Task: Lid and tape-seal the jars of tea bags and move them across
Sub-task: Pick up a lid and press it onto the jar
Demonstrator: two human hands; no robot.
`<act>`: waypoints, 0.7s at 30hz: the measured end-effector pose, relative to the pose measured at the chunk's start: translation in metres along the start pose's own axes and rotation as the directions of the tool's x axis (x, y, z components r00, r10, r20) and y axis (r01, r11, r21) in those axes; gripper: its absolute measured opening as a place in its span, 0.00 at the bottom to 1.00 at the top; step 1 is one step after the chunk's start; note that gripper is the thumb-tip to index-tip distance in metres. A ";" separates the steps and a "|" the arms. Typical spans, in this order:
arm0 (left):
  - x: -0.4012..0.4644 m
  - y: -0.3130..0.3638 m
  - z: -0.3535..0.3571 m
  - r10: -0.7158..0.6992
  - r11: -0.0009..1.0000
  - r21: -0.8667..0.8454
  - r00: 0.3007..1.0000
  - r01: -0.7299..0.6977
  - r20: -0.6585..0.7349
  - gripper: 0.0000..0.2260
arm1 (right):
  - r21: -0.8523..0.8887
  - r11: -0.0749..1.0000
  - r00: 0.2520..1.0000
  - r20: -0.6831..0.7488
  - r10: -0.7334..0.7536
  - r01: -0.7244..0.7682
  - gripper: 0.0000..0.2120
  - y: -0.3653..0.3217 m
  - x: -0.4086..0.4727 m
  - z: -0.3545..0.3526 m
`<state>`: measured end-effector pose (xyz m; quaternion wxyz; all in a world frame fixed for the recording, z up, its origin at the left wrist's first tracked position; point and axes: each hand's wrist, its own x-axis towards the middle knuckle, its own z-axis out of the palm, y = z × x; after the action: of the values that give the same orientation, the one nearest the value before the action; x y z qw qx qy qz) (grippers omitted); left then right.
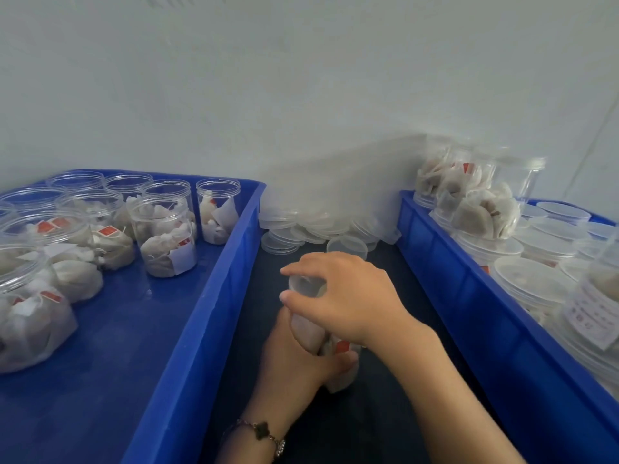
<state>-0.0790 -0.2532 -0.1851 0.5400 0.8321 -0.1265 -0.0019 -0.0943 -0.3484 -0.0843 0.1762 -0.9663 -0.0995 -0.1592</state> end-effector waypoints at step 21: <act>-0.010 -0.006 -0.002 0.003 0.988 -0.147 0.958 -0.047 -0.288 0.42 | -0.127 0.976 0.975 0.112 0.193 -0.178 0.27 0.091 -0.052 0.047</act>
<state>-0.0876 -0.2467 -0.1911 0.6145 0.7783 -0.0569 0.1159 -0.1076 -0.4216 -0.1718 0.1271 -0.9880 -0.0100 -0.0876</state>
